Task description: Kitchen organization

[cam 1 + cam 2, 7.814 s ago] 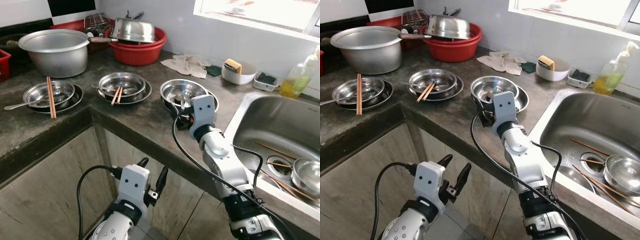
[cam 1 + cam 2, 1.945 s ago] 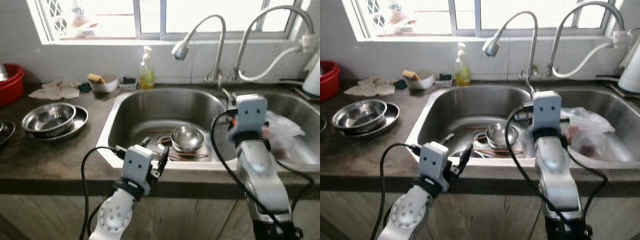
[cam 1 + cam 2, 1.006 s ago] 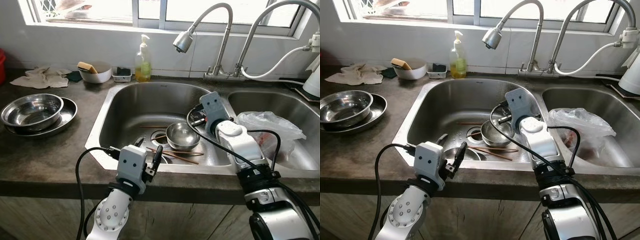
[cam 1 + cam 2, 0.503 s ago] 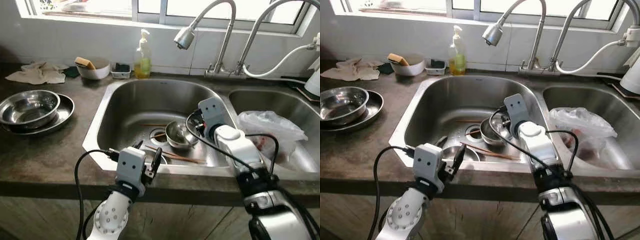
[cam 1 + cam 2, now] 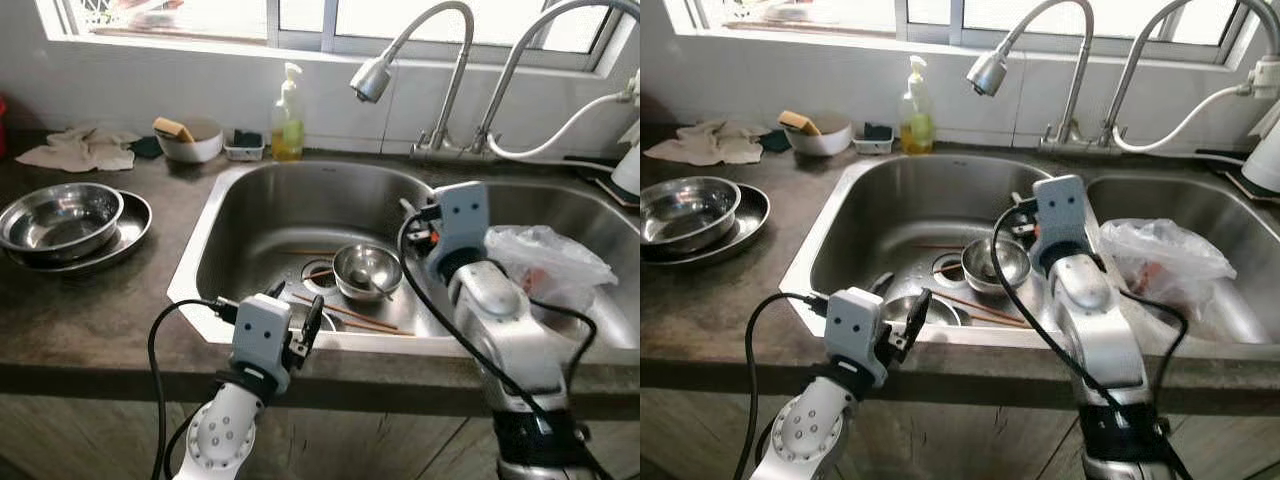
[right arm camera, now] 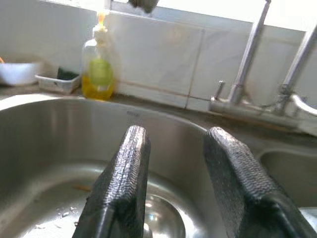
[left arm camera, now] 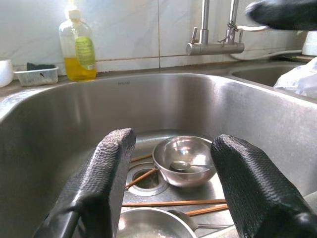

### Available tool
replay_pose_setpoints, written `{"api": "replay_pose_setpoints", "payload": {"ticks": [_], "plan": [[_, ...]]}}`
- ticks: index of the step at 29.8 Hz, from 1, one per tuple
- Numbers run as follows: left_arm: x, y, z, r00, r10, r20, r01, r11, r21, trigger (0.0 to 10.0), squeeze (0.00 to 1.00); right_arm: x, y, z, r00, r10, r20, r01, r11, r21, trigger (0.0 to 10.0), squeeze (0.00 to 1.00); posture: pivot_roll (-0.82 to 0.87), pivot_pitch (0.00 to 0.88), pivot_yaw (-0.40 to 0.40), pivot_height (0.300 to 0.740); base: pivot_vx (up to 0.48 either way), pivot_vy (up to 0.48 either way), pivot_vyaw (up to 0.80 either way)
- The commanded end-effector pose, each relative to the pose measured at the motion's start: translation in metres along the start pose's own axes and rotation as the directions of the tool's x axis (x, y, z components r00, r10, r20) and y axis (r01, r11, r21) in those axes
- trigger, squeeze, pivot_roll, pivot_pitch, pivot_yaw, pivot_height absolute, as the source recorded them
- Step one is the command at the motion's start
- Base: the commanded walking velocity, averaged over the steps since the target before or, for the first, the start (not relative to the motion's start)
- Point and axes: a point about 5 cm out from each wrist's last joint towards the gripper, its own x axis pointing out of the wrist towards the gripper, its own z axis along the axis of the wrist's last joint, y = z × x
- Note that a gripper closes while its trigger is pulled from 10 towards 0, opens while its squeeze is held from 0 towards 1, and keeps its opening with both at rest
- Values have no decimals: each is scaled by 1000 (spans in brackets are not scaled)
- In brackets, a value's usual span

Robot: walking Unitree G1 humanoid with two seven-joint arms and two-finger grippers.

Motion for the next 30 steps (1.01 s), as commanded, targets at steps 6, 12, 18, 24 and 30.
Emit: {"api": "replay_pose_setpoints", "payload": {"ticks": [6, 12, 18, 24, 30], "plan": [[2, -2, 2, 1000, -26, 10, 26, 1000, 5, 10000, 0, -33, -6, 0, 995, -85, 54, 83, 996, 33, 10000, 0, 34, 0, -53, 740, 0, 0, 0], [2, 0, 1, 1000, -27, 4, 27, 1000, 5, 10000, 0, -50, 0, -2, 991, -119, 55, 117, 992, 50, 10000, 0, 25, 2, -45, 740, 0, 0, 0], [0, -1, 2, 999, -33, 1, 33, 999, -2, 10000, 0, -55, 4, -6, 991, -127, 39, 124, 990, 63, 10000, 0, 26, 6, -40, 740, 0, 0, 0], [-5, -4, 5, 998, -69, 10, 69, 997, -25, 10000, 0, -59, 8, -13, 997, -66, 31, 62, 993, 103, 10000, 0, 36, 2, -46, 740, 0, 0, 0], [-11, -8, 8, 993, -116, 13, 117, 992, -49, 10000, 0, -66, 12, -16, 1000, -9, 29, 5, 994, 109, 10000, 0, 41, 0, -43, 740, 0, 0, 0]]}}
